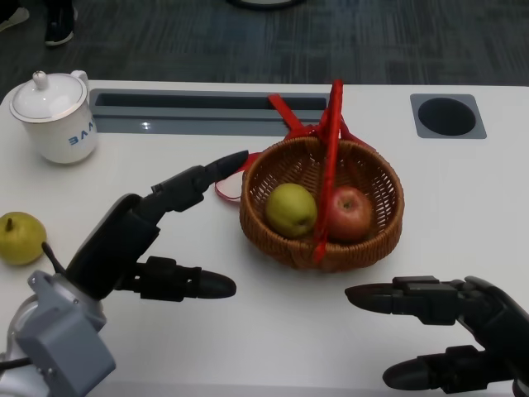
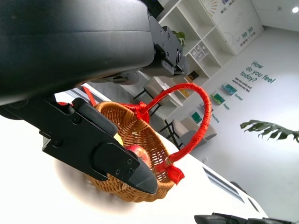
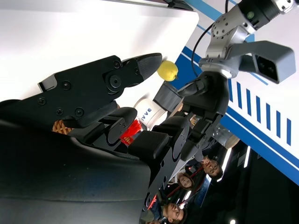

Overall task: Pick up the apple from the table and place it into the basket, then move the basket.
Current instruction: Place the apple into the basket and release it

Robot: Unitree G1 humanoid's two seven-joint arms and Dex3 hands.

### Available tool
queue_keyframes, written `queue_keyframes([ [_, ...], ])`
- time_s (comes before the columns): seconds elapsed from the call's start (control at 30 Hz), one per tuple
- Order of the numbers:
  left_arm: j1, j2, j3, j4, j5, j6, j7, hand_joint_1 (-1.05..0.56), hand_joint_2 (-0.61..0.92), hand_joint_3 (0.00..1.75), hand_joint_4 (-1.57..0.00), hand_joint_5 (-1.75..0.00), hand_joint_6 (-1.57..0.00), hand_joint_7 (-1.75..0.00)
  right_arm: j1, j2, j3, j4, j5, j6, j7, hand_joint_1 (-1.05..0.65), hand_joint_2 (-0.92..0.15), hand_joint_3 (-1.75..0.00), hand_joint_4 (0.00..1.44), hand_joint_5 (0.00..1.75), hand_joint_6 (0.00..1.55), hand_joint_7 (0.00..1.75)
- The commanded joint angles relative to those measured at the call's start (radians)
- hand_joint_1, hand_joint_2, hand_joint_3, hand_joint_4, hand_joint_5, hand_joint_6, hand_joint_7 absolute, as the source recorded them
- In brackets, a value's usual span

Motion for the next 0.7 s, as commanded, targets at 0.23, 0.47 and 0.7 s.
queue_keyframes([
  [0.23, 0.125, 0.036, 0.037, -0.101, -0.051, 0.029, -0.043, -0.48, 0.71, 0.0, -0.5, -0.03, -0.48, -0.03, -0.025, -0.072, -0.065, -0.054, -0.074, -0.039, -0.067, -0.42, -0.77, 0.0, 0.67, 0.0, 0.66, 0.0],
  [0.47, 0.157, 0.026, 0.047, -0.103, -0.039, 0.027, -0.037, -0.49, 0.71, 0.0, -0.52, -0.02, -0.51, -0.02, -0.082, -0.124, -0.1, -0.042, -0.115, -0.069, -0.106, -0.43, -0.77, 0.0, 0.67, 0.0, 0.65, 0.0],
  [0.7, 0.176, 0.024, 0.045, -0.098, -0.026, 0.032, -0.037, -0.49, 0.72, 0.0, -0.53, -0.01, -0.51, -0.01, -0.181, -0.156, -0.129, 0.024, -0.195, -0.112, -0.154, -0.47, -0.76, 0.0, 0.67, 0.01, 0.61, 0.0],
])
